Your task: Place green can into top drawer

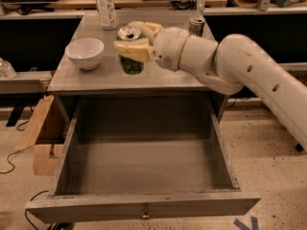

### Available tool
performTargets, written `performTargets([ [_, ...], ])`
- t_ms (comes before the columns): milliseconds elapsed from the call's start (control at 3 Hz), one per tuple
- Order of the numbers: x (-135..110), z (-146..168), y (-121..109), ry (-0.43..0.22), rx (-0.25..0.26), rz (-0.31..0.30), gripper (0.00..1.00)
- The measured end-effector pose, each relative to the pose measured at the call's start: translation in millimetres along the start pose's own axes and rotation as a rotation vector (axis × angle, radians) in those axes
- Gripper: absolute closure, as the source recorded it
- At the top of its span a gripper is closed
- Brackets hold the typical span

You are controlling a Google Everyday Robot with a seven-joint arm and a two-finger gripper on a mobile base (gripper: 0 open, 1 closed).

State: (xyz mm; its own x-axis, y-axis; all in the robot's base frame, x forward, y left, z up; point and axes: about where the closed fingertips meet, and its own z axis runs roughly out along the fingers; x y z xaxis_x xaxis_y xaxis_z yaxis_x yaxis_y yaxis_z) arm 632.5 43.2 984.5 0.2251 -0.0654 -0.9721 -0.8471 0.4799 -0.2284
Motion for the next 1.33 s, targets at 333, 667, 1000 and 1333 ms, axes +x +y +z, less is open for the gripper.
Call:
performTargets([
  [333,12.1,-4.3,31.3,-0.047,-0.065,0.028,1.00],
  [667,41.9,0.2,64.5,-0.051,-0.175,0.064,1.00],
  [1000,62.0,4.9,88.2,-0.016,-0.286,0.065,1.00],
  [1333,63.8,4.4,93.6,-0.013,-0.308,0.064,1.00],
])
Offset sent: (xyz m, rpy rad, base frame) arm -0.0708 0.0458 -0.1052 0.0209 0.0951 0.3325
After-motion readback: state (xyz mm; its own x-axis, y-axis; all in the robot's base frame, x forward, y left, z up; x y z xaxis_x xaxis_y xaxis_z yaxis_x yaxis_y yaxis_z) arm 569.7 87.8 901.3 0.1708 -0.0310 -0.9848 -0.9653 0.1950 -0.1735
